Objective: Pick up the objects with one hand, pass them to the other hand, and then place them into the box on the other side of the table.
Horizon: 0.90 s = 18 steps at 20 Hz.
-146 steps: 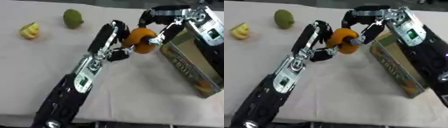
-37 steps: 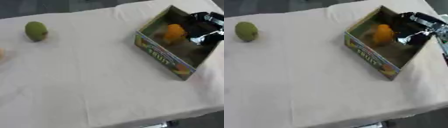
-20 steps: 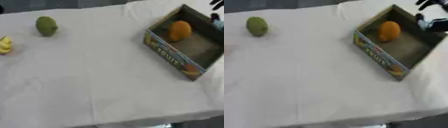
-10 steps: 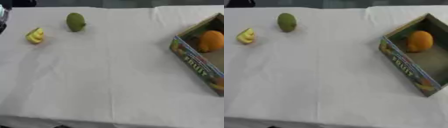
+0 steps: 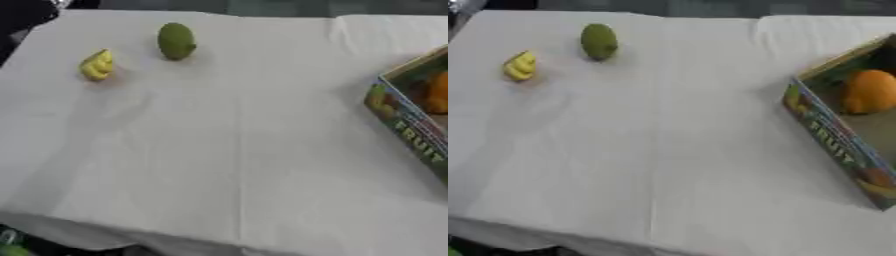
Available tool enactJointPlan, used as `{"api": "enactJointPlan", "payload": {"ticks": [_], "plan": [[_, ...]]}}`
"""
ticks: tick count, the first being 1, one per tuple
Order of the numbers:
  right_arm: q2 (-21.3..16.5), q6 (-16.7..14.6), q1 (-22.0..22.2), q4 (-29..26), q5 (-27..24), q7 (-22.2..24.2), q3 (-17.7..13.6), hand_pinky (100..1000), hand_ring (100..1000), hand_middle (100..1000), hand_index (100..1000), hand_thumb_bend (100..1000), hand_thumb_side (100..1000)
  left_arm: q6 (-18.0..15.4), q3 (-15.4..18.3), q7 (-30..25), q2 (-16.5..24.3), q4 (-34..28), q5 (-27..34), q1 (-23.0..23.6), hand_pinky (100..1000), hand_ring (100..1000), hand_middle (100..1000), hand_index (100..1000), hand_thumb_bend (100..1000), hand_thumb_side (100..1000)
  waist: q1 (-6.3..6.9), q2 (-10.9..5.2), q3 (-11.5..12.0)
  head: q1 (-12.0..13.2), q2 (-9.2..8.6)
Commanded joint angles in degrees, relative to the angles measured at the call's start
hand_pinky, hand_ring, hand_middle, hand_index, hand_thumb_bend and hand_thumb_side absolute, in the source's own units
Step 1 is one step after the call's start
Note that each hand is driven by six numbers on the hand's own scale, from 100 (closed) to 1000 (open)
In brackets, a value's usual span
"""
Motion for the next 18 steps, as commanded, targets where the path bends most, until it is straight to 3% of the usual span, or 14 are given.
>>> {"api": "enactJointPlan", "payload": {"ticks": [1, 9, 13, 18], "plan": [[-0.72, 0.39, 0.36, -1.78, 1.59, 0.56, -2.18, 814, 660, 739, 780, 100, 525, 2.59, -1.41, -8.11, 3.24, 3.74, 0.22, -4.99, 737, 749, 708, 786, 563, 258, 0.77, 0.27, -0.24, 0.83, -0.61], [-0.04, 1.70, 1.02, -1.79, 2.42, -0.09, -2.73, 816, 640, 725, 761, 100, 527, 6.07, -6.04, -23.76, -0.15, 15.66, -7.72, -16.79, 788, 779, 741, 802, 644, 390, 1.17, 0.85, -1.27, 2.45, -0.51], [0.03, 2.07, 1.20, -1.80, 2.61, -0.20, -2.73, 816, 635, 721, 759, 100, 528, 6.08, -6.81, -30.22, -2.83, 22.46, -14.15, -20.55, 810, 793, 751, 804, 683, 417, 1.10, 0.86, -1.46, 2.69, -0.72], [0.41, 2.25, 1.25, -1.57, 2.98, -0.03, -2.74, 816, 628, 716, 756, 100, 528, 5.20, -6.55, -35.07, -5.49, 28.75, -20.40, -23.42, 823, 800, 741, 796, 702, 439, 0.90, 1.18, -1.69, 2.17, -2.30]]}}
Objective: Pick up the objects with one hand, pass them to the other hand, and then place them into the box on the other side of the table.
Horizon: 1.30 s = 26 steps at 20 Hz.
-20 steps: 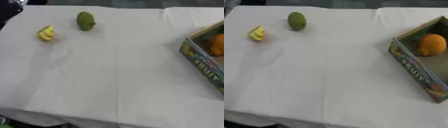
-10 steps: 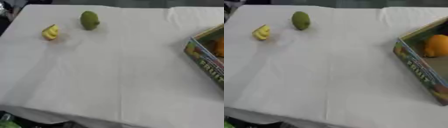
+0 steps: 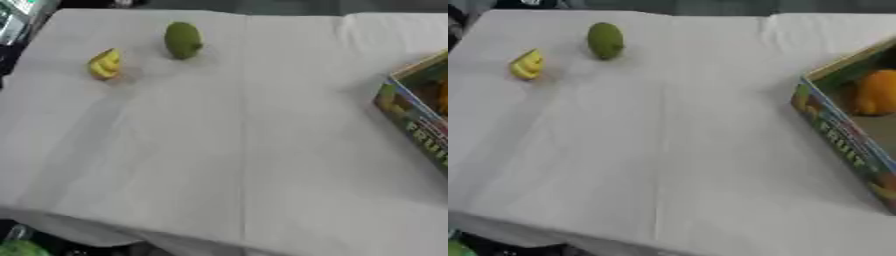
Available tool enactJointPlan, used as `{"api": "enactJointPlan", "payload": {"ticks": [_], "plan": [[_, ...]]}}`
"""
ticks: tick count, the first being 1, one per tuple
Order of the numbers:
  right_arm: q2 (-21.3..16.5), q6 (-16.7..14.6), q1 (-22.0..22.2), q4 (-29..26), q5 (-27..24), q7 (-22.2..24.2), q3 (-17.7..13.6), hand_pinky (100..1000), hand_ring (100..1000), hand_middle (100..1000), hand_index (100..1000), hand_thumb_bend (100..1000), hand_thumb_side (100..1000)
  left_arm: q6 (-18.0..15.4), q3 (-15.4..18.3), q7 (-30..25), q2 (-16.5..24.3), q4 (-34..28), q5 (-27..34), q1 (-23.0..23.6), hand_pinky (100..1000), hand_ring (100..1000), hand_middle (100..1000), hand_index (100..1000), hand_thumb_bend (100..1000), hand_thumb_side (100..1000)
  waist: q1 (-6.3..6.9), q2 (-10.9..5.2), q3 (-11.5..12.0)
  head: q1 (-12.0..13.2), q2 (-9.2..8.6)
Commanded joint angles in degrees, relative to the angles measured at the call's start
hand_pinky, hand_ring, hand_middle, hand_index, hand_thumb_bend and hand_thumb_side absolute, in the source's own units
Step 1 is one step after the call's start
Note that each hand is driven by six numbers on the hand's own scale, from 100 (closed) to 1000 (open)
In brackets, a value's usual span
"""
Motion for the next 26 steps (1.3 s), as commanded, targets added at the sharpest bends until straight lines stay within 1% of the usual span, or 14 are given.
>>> {"api": "enactJointPlan", "payload": {"ticks": [1, 2, 5, 6, 7, 14, 17, 20, 26], "plan": [[-1.11, 0.23, -0.14, -0.44, 0.60, 0.09, -0.87, 816, 626, 714, 755, 100, 528, -0.61, 0.61, -2.73, 0.07, 2.69, -3.07, -1.96, 827, 803, 741, 796, 711, 441, 0.25, 0.38, -0.09, -0.32, -1.50], [-1.04, 0.26, -0.12, -0.31, 0.69, 0.18, -0.87, 816, 625, 713, 754, 100, 515, -0.80, 0.66, -3.37, -0.12, 3.21, -3.56, -2.11, 829, 803, 741, 795, 714, 445, 0.23, 0.46, -0.12, -0.47, -1.69], [-0.84, 0.31, -0.07, 0.02, 0.91, 0.48, -0.90, 816, 622, 711, 753, 100, 528, -1.04, 0.79, -5.19, -0.31, 4.54, -4.96, -2.20, 834, 807, 718, 797, 723, 447, 0.21, 0.58, -0.18, -0.72, -1.94], [-0.80, 0.32, -0.02, 0.12, 0.97, 0.56, -0.91, 816, 621, 709, 752, 100, 528, -1.07, 0.87, -5.74, -0.31, 4.96, -5.51, -2.17, 837, 810, 720, 798, 722, 432, 0.20, 0.58, -0.20, -0.79, -1.95], [-0.77, 0.34, 0.01, 0.22, 1.02, 0.62, -0.94, 816, 621, 708, 752, 100, 528, -1.12, 0.92, -6.31, -0.33, 5.35, -6.05, -2.14, 841, 813, 726, 800, 726, 443, 0.18, 0.57, -0.21, -0.85, -1.94], [-0.71, 0.23, 0.45, 0.68, 1.35, 0.94, -0.96, 817, 618, 706, 750, 100, 528, -1.68, 1.01, -10.41, 0.19, 6.77, -9.72, -2.00, 859, 827, 755, 818, 732, 429, 0.08, 0.39, -0.16, -1.13, -1.48], [-0.64, 0.26, 0.56, 0.77, 1.49, 0.98, -1.00, 817, 617, 704, 750, 100, 528, -1.60, 1.21, -11.92, 0.55, 7.36, -11.13, -1.77, 870, 842, 785, 843, 738, 439, 0.10, 0.37, -0.12, -1.22, -1.25], [-0.62, 0.27, 0.60, 0.77, 1.55, 0.90, -1.07, 817, 615, 703, 749, 100, 527, -1.42, 1.44, -12.80, 0.74, 7.88, -12.68, -1.48, 872, 843, 785, 834, 747, 426, 0.08, 0.41, -0.11, -1.10, -1.01], [-0.37, 0.53, 0.74, 1.11, 1.83, 0.70, -1.16, 819, 614, 698, 746, 100, 527, -1.17, 1.52, -13.67, 0.71, 9.01, -14.89, -0.94, 874, 849, 785, 812, 740, 435, -0.04, 0.61, -0.13, -0.64, -0.89]]}}
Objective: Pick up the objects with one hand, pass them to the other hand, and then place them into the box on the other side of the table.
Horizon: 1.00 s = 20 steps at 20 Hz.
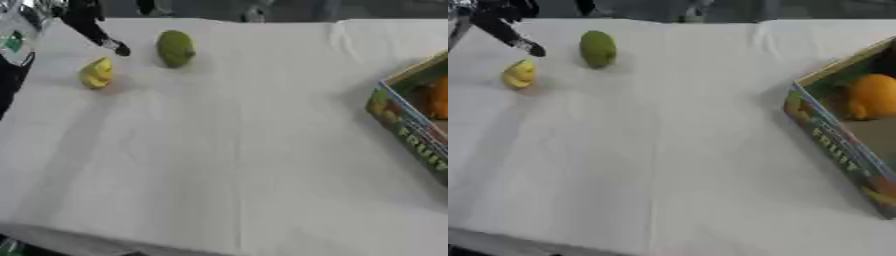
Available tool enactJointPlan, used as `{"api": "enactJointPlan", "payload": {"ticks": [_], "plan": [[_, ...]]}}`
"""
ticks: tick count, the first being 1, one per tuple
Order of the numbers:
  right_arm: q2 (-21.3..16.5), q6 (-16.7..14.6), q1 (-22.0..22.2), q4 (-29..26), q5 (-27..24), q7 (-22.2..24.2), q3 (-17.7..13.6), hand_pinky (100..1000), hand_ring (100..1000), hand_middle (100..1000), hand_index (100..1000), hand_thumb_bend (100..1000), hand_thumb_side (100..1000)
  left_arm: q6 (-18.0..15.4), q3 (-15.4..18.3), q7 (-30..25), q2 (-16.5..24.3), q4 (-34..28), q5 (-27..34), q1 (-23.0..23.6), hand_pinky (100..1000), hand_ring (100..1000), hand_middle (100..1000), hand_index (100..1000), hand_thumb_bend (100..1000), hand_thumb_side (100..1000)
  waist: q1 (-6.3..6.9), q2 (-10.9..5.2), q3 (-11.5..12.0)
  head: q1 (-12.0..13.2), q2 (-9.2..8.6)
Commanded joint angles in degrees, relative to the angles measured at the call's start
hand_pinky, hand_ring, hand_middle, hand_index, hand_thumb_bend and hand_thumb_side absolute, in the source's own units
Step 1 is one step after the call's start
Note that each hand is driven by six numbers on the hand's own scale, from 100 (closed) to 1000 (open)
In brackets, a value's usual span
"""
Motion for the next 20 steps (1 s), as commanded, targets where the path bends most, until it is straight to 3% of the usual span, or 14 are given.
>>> {"api": "enactJointPlan", "payload": {"ticks": [1, 12, 20], "plan": [[-1.28, 0.15, -0.02, -0.10, 0.47, -0.18, -0.87, 820, 615, 697, 746, 100, 526, 0.66, 0.75, -0.94, 2.22, 0.21, -1.31, -0.66, 875, 850, 786, 811, 738, 433, -0.04, 0.24, -0.03, 0.40, 0.01], [-0.64, 0.35, 0.13, 0.15, 0.91, -0.24, -1.00, 822, 611, 695, 746, 100, 521, 1.76, 1.94, -1.04, 1.92, 4.48, -3.92, 0.71, 866, 843, 783, 803, 705, 410, -0.22, 0.54, -0.23, 0.58, -0.23], [-0.09, 0.36, 0.00, 0.41, 1.10, 0.07, -1.04, 822, 609, 693, 746, 100, 526, 2.73, 2.55, 1.23, 1.17, 6.75, -4.12, 1.18, 849, 827, 772, 812, 613, 335, -0.50, 0.98, -0.37, 0.82, -0.46]]}}
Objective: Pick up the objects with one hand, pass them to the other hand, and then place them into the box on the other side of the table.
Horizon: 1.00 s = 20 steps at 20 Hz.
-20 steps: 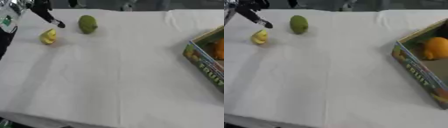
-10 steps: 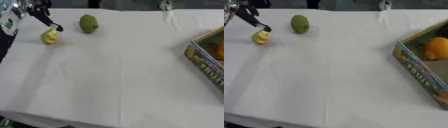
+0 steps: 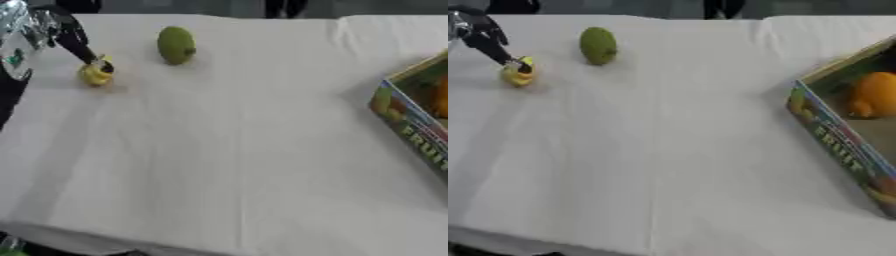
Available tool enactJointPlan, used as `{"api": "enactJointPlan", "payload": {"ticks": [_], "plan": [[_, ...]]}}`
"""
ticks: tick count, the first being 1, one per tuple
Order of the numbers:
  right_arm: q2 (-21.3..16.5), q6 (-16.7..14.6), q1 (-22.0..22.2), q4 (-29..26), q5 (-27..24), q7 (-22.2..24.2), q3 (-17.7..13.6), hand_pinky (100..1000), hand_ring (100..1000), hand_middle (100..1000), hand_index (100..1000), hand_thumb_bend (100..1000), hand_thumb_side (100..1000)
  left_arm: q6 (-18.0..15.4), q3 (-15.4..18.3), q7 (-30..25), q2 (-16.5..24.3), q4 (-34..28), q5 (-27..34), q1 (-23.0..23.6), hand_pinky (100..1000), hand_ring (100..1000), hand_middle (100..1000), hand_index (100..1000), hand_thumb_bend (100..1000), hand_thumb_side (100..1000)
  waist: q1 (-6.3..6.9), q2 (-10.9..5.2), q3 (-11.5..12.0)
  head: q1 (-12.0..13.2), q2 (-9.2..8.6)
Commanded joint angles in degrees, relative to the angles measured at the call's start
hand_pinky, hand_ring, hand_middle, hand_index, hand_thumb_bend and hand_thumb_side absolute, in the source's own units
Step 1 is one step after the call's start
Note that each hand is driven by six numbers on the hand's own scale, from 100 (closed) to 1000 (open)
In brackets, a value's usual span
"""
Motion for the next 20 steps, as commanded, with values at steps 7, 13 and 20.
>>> {"api": "enactJointPlan", "payload": {"ticks": [7, 13, 20], "plan": [[-0.63, -0.23, -0.28, -0.01, 0.44, 0.84, -1.00, 827, 611, 698, 750, 100, 523, 1.24, 1.56, 2.53, 0.68, 1.43, -0.51, -0.65, 836, 818, 771, 806, 540, 250, -0.60, 0.46, -0.30, 0.59, -0.73], [-0.02, -0.59, -0.18, 0.36, 0.33, 2.04, -1.22, 832, 613, 701, 753, 100, 521, 1.44, 1.61, 3.14, 0.14, 2.43, -0.78, -0.59, 826, 811, 767, 777, 502, 217, -0.66, 0.92, -0.45, 0.91, -0.84], [0.31, -0.83, -0.12, 0.64, 0.22, 2.57, -1.40, 833, 613, 701, 753, 100, 520, 1.19, 1.53, 1.75, -0.36, 3.90, -2.80, -0.56, 831, 816, 777, 765, 499, 206, -0.75, 1.11, -0.61, 1.38, -1.06]]}}
